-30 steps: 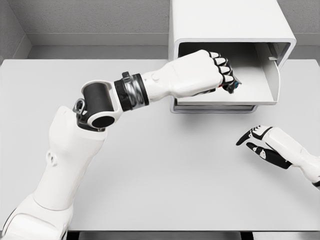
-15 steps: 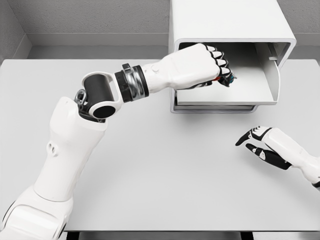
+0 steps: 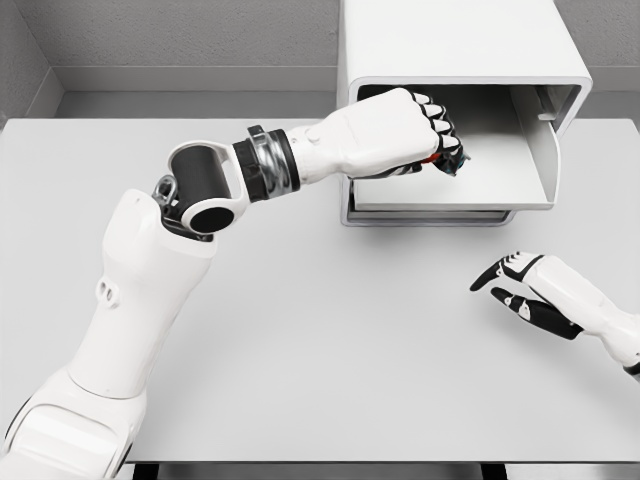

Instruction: Slide open multi-storey tabletop storage cabinets and put open load switch and slide close multi-storey tabletop storage cabinets

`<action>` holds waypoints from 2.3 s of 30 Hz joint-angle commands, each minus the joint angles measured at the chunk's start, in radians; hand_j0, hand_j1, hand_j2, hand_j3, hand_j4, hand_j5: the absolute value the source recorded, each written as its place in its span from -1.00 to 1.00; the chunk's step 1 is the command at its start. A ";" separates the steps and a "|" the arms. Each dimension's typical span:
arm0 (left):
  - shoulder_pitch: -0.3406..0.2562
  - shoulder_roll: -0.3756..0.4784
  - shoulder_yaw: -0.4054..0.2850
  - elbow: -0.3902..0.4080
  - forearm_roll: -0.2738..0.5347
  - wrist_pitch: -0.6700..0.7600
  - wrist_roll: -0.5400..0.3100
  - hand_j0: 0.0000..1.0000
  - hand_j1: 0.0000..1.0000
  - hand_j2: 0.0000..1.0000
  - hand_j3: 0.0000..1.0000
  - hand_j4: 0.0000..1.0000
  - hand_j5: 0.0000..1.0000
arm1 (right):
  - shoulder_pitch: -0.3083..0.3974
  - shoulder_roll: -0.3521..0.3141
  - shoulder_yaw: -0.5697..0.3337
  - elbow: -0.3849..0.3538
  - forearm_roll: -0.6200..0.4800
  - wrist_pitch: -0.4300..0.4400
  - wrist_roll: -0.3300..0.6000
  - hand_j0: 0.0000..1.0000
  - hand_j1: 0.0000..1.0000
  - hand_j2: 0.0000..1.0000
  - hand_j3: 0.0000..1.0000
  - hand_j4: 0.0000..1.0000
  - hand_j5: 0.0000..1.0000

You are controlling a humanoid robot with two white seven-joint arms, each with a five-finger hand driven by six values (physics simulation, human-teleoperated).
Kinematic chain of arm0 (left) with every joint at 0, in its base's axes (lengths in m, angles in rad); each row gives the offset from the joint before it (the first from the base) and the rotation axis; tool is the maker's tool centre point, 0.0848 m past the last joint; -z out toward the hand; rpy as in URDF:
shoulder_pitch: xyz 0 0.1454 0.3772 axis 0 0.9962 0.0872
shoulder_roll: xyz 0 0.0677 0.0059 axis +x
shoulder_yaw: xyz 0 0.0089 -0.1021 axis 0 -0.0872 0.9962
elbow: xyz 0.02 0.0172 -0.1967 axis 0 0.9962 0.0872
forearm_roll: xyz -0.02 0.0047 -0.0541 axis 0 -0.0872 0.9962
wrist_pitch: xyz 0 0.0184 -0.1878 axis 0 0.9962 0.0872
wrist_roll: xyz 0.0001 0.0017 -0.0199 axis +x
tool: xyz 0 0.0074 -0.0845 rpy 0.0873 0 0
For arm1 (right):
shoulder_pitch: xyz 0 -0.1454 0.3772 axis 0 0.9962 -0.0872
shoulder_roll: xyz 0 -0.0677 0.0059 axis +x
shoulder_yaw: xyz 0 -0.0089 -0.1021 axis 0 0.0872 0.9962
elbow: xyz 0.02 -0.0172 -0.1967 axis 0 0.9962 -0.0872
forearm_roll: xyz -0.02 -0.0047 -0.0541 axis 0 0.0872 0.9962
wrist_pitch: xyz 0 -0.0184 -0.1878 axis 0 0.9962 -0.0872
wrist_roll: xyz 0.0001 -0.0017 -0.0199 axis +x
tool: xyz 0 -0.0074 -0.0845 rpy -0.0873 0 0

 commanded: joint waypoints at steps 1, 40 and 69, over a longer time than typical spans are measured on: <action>0.000 0.000 0.000 -0.001 0.005 0.003 0.001 0.16 0.16 0.16 0.16 0.16 0.16 | 0.000 -0.001 0.000 0.000 -0.007 0.001 0.000 0.02 0.02 0.02 0.02 0.02 0.02; 0.221 0.184 0.404 -0.211 0.431 0.003 0.001 1.00 1.00 1.00 1.00 1.00 1.00 | -0.138 0.046 0.126 -0.058 -0.014 0.001 0.031 0.07 0.07 0.07 0.07 0.07 0.07; 0.583 0.348 0.737 -0.117 0.516 0.003 0.001 1.00 1.00 1.00 1.00 1.00 1.00 | -0.273 0.105 0.175 0.040 -0.013 0.001 0.031 0.07 0.07 0.07 0.07 0.07 0.07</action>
